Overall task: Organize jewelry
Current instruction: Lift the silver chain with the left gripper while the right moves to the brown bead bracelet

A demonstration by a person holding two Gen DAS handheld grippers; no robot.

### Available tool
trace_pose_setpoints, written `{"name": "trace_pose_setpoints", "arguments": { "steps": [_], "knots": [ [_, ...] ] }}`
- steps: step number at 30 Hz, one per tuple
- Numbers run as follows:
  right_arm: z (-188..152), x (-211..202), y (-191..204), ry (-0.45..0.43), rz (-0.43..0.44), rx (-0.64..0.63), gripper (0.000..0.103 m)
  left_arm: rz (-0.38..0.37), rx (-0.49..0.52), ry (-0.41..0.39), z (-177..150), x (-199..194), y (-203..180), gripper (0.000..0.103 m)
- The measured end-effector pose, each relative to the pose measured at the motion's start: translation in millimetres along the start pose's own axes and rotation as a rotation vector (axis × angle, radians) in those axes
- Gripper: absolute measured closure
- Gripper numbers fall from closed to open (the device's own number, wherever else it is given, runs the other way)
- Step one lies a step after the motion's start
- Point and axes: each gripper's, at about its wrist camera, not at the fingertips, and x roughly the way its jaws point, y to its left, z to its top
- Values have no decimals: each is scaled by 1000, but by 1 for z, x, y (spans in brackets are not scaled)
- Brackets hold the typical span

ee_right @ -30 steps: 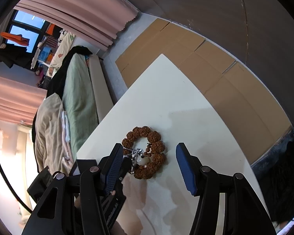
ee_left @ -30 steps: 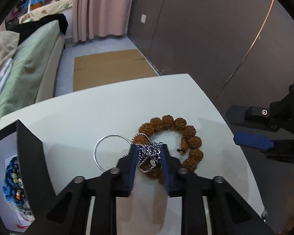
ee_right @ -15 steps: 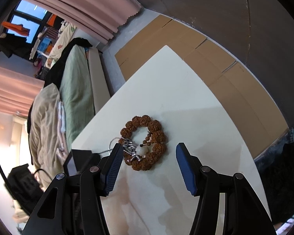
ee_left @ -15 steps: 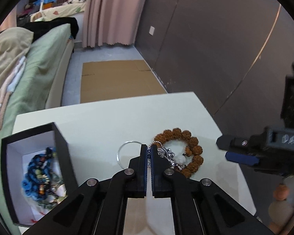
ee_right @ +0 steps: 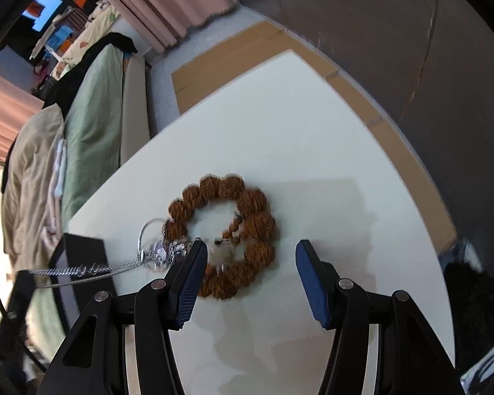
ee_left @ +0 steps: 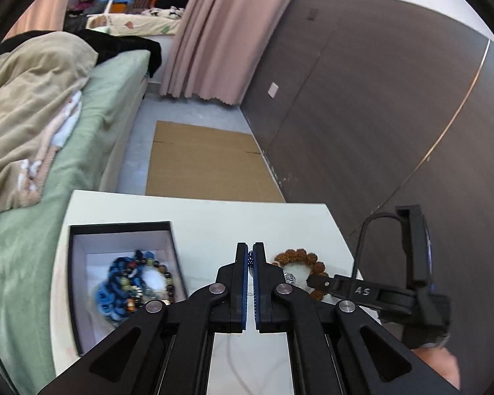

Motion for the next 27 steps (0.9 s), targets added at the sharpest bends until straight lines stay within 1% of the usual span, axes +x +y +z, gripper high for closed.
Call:
{"name": "trace_pose_setpoints", "arguments": {
  "steps": [1, 2, 3, 4, 5, 6, 10, 16, 21, 24, 27],
  "knots": [
    [0, 1, 3, -7, -14, -10, 48, 5, -5, -8, 1, -4, 4, 101],
    [-1, 2, 5, -12, -21, -19, 53, 9, -9, -14, 2, -7, 6, 101],
    [-2, 1, 6, -24, -10, -26, 62, 11, -13, -19, 3, -10, 9, 101],
    [-3, -1, 7, -28, 1, -29, 65, 12, -18, -25, 4, -14, 12, 101],
    [-4, -3, 7, -34, -2, -33, 78, 13, -23, -31, 5, -17, 15, 101],
    [-5, -4, 8, -31, -17, -39, 83, 13, -28, -37, 6, -21, 17, 101],
    [-9, -8, 3, -20, 7, -13, 83, 11, -54, -73, 10, -38, 26, 101],
    [-15, -30, 2, -80, 25, -1, 83, -1, -71, -110, 12, -58, 33, 101],
    [-23, -48, -1, -126, 42, 3, 83, -16, -72, -134, 12, -71, 31, 101],
    [-25, -51, 3, -131, 45, -7, 83, -33, -69, -158, 18, -80, 25, 101],
    [-27, -50, 7, -128, 30, -21, 83, -51, -58, -202, 24, -94, 18, 101]
  ]
}}
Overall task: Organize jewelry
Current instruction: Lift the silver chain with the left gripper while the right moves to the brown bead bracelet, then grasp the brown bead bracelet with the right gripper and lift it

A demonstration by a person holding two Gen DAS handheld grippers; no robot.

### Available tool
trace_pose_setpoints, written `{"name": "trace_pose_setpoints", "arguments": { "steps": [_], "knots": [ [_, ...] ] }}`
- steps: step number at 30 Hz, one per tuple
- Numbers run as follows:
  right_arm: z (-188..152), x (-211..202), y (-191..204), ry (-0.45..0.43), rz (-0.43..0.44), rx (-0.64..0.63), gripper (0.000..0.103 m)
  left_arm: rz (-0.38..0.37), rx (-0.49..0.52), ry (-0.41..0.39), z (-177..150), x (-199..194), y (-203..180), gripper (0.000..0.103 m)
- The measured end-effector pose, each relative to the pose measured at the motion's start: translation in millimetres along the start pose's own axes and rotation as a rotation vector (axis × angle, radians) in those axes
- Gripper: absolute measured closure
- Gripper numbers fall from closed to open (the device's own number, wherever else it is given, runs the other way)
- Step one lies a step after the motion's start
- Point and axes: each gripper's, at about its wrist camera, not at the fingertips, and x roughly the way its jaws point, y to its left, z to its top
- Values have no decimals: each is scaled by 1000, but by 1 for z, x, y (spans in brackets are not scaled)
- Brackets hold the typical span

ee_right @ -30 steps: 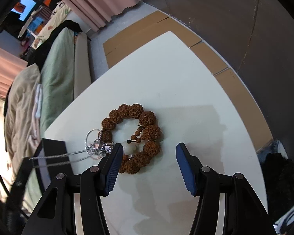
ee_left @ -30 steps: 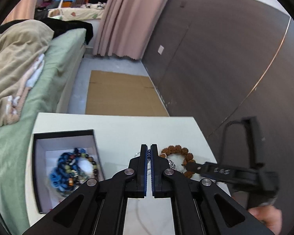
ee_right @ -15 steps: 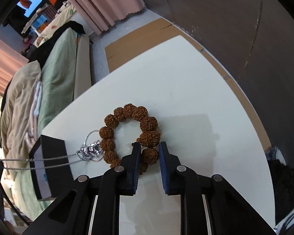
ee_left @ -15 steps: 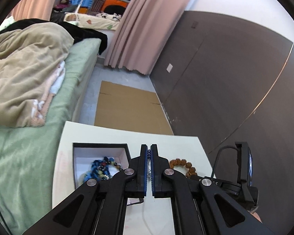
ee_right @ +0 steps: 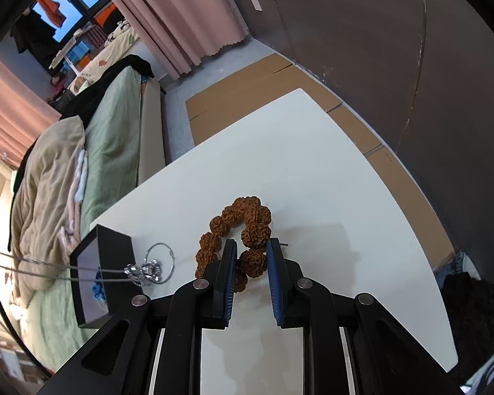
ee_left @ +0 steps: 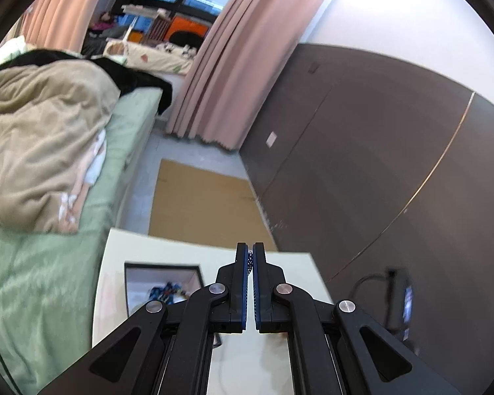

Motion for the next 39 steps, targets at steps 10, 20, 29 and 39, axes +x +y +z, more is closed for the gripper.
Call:
{"name": "trace_pose_setpoints", "arguments": {
  "steps": [10, 20, 29, 39],
  "knots": [
    [5, 1, 6, 15, 50, -1, 85, 15, 90, -54, 28, -17, -37, 101],
    [10, -14, 5, 2, 184, -6, 100, 56, 208, -121, 58, -43, -78, 101],
    [15, 6, 4, 116, 168, -32, 63, 115, 216, -152, 73, -57, -73, 101],
    [13, 57, 16, 171, -68, -162, 61, 149, 205, -150, 77, -60, -59, 101]
  ]
}}
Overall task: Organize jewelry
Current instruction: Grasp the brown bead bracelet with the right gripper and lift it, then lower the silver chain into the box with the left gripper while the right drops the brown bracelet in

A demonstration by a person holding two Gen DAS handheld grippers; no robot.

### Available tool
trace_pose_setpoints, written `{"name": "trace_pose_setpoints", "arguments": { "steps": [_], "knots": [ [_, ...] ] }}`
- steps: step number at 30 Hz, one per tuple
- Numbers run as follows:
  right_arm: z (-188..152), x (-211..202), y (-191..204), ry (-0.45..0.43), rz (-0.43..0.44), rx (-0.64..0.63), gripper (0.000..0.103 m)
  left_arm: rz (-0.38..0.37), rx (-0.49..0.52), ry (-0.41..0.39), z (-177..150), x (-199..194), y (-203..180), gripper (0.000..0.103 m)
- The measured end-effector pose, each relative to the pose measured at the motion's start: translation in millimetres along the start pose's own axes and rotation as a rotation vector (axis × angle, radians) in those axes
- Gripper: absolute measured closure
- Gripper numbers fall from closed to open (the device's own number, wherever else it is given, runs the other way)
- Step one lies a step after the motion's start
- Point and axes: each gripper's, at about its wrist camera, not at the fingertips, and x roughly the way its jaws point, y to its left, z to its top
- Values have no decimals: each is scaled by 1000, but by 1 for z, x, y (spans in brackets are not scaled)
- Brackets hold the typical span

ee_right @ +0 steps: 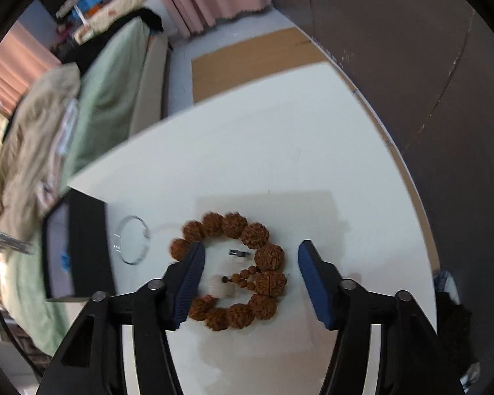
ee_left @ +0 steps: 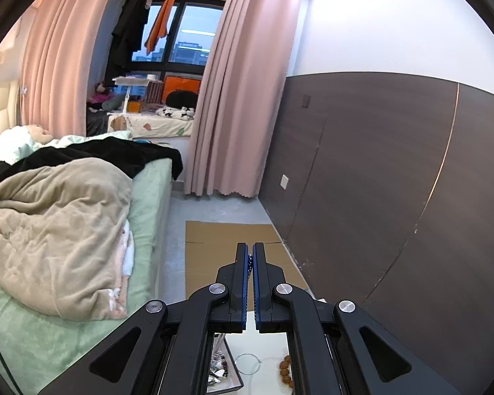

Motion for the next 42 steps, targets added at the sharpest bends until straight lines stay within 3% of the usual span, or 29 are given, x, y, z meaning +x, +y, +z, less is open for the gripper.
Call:
{"name": "trace_pose_setpoints", "arguments": {
  "steps": [3, 4, 8, 9, 15, 26, 42],
  "knots": [
    [-1, 3, 5, -16, -59, -33, 75, 6, -16, 7, -3, 1, 6, 101],
    [-2, 4, 5, -9, -59, -34, 75, 7, -23, 10, -4, 2, 9, 101],
    [-2, -5, -3, -15, 21, 14, 77, 3, -61, 32, -14, 10, 18, 101],
    [-2, -10, -5, -25, 49, 28, 83, 1, -67, 36, -16, 11, 20, 101],
    [-4, -29, -9, -70, 178, 76, 83, -13, -127, 73, -39, 31, 32, 101],
    [-10, -58, 3, -154, 305, 73, 83, -56, -222, 115, -73, 54, 60, 101],
    [-10, -88, 52, -285, 535, 14, 83, -109, -260, 2, -36, 27, 82, 101]
  ]
}}
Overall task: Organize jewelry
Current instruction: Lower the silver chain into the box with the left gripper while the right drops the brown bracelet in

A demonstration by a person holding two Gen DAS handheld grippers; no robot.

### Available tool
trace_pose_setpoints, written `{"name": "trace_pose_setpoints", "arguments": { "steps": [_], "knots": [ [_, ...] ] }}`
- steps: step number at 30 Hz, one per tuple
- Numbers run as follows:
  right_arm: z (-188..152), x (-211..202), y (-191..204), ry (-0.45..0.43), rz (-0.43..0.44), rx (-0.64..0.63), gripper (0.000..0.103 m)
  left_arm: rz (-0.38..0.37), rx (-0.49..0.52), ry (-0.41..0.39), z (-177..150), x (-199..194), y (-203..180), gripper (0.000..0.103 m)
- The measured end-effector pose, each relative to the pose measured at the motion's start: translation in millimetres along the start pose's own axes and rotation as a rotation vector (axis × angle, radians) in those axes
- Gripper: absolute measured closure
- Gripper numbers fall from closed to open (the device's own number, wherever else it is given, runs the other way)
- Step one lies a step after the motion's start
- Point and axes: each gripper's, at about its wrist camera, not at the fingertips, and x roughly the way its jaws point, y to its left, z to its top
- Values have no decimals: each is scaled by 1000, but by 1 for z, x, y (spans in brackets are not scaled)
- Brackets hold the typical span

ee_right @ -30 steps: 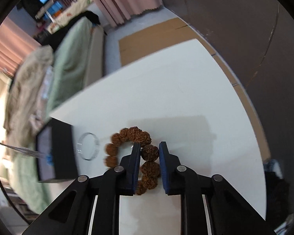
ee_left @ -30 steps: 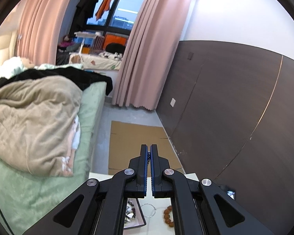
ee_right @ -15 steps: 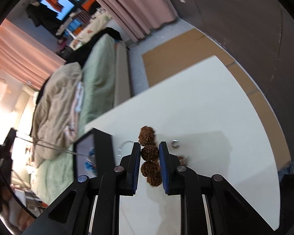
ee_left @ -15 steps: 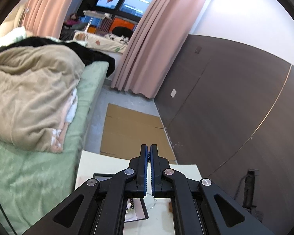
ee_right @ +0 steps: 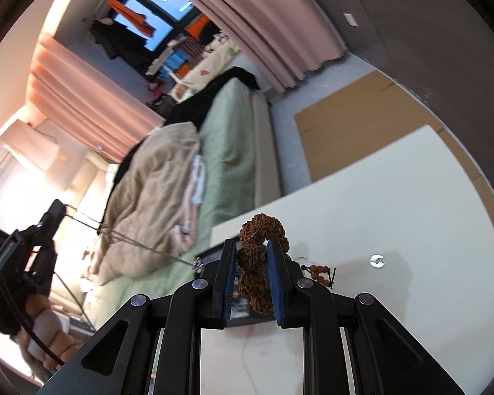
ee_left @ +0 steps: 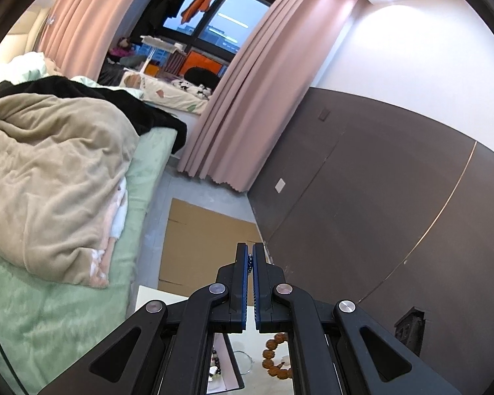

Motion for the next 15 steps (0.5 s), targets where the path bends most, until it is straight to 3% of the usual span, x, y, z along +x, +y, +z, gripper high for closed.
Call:
{"name": "trace_pose_setpoints", "arguments": {
  "steps": [9, 15],
  "knots": [
    [0, 14, 27, -2, 125, -39, 83, 24, -13, 75, -10, 28, 17, 101],
    [-5, 37, 44, 38, 136, -67, 83, 49, -25, 159, -24, 50, 28, 101]
  ]
}}
